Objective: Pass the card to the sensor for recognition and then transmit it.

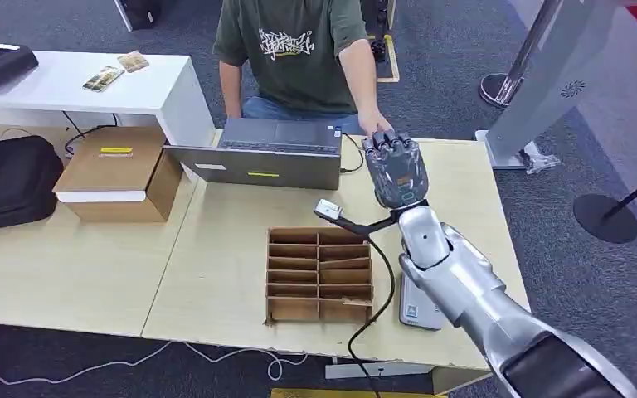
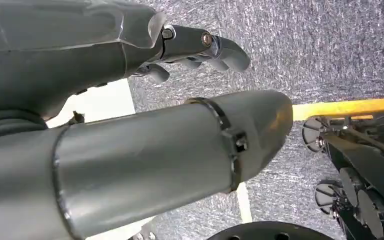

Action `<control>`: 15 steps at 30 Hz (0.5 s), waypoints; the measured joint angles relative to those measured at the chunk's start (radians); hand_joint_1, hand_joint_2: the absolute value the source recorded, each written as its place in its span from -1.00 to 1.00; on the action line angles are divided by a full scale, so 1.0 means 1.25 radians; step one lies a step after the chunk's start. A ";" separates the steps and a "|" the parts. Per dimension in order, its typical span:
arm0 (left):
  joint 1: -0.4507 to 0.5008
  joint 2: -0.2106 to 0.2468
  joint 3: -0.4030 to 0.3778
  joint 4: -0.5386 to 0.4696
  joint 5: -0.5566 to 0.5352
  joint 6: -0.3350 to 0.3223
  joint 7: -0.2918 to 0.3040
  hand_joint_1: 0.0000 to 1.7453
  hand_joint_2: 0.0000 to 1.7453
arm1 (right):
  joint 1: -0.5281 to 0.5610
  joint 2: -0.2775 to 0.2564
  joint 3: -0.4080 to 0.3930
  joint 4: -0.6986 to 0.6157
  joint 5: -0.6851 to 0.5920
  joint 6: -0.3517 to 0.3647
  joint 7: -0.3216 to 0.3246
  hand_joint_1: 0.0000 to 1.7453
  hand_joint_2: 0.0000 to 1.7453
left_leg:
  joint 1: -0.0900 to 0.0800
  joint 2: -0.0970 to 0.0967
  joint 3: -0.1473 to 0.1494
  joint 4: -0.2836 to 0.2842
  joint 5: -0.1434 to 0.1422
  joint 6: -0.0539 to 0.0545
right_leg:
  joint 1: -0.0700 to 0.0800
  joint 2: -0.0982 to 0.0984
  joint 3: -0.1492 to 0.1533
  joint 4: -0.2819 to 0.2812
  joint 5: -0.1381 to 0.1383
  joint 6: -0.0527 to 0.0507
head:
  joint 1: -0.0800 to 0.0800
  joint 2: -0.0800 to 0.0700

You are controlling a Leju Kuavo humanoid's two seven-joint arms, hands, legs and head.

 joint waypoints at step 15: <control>0.002 -0.001 0.000 0.000 0.004 -0.001 -0.001 -1.00 -1.00 | 0.002 0.007 -0.002 0.000 -0.012 0.000 -0.042 1.00 1.00 | 0.000 0.000 0.000 0.000 0.000 0.000 | 0.000 0.000 0.000 0.000 0.000 0.000 | 0.000 0.000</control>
